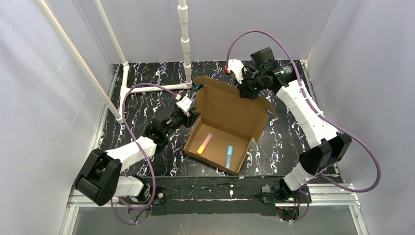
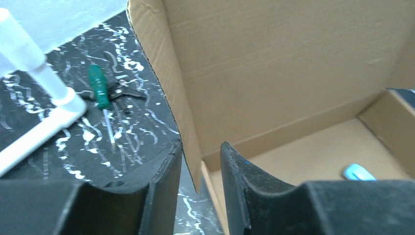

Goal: Fold the paper box

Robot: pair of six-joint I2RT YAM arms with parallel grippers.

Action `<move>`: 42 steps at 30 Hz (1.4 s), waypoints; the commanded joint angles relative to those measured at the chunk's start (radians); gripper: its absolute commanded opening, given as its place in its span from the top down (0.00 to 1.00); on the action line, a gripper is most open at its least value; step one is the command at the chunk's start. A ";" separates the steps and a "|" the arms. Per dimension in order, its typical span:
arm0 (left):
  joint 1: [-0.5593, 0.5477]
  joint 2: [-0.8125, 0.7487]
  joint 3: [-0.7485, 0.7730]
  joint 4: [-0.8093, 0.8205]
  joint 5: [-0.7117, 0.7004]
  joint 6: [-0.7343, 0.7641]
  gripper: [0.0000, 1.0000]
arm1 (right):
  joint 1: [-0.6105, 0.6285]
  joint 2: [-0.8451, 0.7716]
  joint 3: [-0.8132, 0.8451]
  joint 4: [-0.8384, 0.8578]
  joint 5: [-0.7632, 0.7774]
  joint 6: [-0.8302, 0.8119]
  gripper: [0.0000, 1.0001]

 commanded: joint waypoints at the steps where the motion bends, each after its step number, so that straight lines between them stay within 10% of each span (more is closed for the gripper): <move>1: -0.003 0.026 0.041 0.011 0.116 -0.168 0.65 | -0.002 -0.010 0.045 0.066 0.061 -0.032 0.99; 20: 0.122 0.092 0.126 0.015 0.403 -0.506 0.58 | -0.004 -0.155 -0.140 0.088 0.004 -0.128 0.99; 29: 0.231 -0.310 -0.124 -0.088 0.175 -0.493 0.11 | -0.016 -0.102 -0.050 0.002 0.025 -0.348 0.99; 42: 0.378 0.014 -0.012 0.104 0.248 -0.627 0.43 | -0.029 0.046 0.110 -0.119 -0.076 -0.471 0.99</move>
